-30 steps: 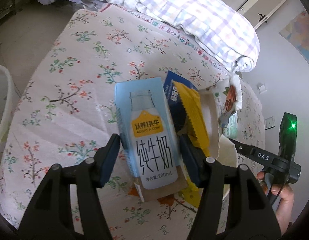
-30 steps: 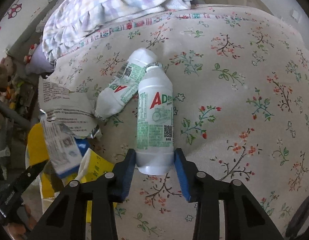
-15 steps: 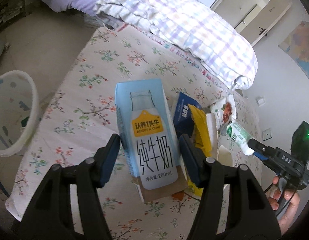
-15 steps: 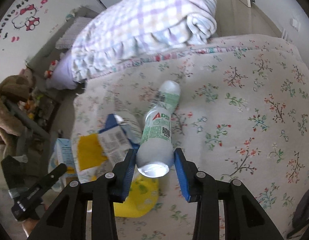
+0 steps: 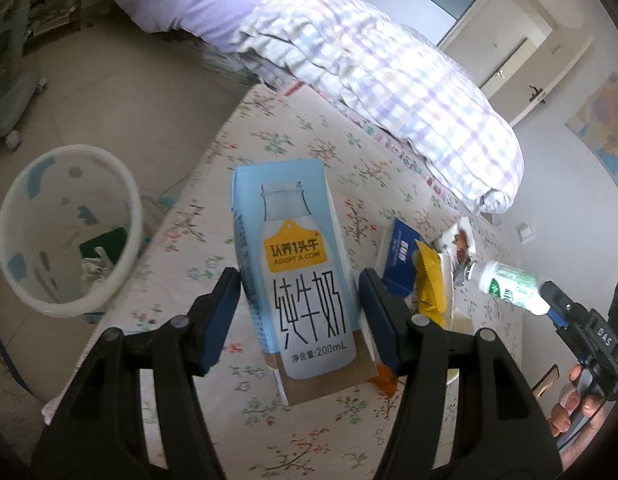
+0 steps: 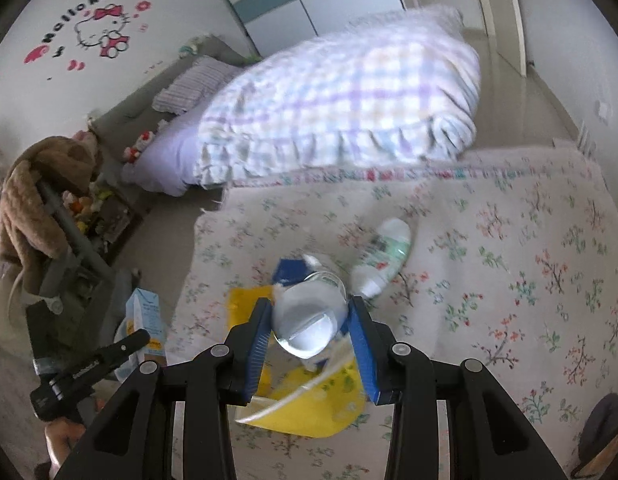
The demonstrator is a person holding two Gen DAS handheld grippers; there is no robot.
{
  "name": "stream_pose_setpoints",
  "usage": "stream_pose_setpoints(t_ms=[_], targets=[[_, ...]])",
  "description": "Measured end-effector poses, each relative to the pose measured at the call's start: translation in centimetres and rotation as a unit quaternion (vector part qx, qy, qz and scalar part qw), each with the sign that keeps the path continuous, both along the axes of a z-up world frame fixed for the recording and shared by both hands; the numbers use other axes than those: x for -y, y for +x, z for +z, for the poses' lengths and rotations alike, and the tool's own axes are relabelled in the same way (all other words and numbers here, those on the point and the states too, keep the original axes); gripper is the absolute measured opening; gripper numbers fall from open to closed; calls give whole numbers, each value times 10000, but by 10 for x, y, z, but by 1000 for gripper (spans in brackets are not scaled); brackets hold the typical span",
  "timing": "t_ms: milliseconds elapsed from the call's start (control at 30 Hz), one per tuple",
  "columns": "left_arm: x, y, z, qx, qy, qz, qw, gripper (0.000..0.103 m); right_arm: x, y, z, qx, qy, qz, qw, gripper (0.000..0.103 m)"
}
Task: Collect trash
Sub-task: 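Grasp a white plastic bottle with the right tool, then drop the milk carton into the bin with the left tool while the right tool drops the bottle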
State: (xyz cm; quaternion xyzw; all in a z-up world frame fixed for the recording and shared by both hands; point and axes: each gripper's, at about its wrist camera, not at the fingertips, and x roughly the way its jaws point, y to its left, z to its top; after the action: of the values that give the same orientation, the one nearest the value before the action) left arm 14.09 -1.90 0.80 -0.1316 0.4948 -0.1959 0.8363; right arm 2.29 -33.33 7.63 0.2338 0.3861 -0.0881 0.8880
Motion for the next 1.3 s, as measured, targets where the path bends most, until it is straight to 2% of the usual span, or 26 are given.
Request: stream_pose_setpoints(t_ms=[333,600,733,933,967,1033,1167,1233,1300], targets=[[-54,2,4,102,-8,470,9988,62,-62,25,13,223,-113,647,9976,40],[-102,12,-6,243,149,912,9954,62,-111,49,0,152,-114,1115,9936,40],[-122,25,-21,306,397,1122,9924,62,-135,61,-11,87,-98,1341,9909,40],[-136,44,-37,383,663,1161,9903,63,-164,80,-31,-57,-30,1601,9871,40],[-139,48,-39,341,666,1122,9909,65,-168,83,-34,-64,-4,1650,9863,40],[-144,52,-42,150,658,1151,9911,84,-175,88,-37,-57,22,1723,9850,40],[-160,47,-39,21,702,1359,9882,87,-191,97,-44,-78,43,1864,9824,40],[-169,44,-37,8,862,1470,9854,96,-200,105,-48,-98,158,1908,9815,40],[-177,39,-35,64,996,1569,9826,99,-209,114,-54,-106,307,1953,9802,40]])
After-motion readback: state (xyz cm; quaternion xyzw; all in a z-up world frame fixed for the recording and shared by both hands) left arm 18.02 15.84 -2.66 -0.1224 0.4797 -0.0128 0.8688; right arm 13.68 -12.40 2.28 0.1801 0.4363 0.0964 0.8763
